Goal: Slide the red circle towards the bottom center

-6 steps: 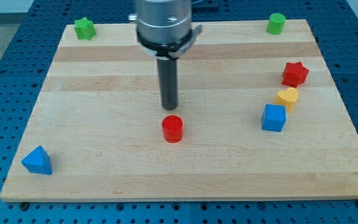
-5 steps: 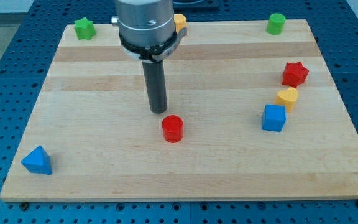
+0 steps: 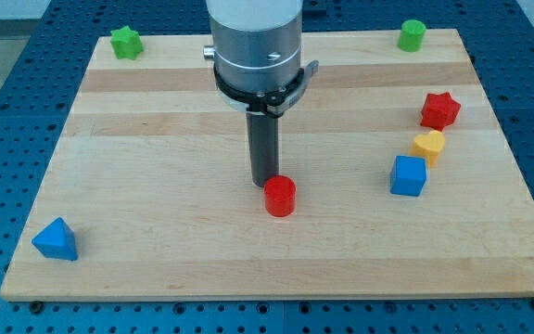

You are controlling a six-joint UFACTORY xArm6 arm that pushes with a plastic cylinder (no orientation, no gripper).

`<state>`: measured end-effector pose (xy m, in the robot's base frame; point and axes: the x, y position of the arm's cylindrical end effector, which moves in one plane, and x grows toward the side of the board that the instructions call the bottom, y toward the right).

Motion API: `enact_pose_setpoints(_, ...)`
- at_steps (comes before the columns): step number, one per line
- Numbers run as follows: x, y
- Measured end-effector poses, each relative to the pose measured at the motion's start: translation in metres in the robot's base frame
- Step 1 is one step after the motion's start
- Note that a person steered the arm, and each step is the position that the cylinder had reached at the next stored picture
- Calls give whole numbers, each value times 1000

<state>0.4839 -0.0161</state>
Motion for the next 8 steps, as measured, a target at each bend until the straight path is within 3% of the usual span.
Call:
enact_pose_setpoints(2, 42, 2)
enact_pose_setpoints(4, -5, 18)
enact_pose_setpoints(5, 16, 55)
enact_pose_setpoints(8, 46, 52)
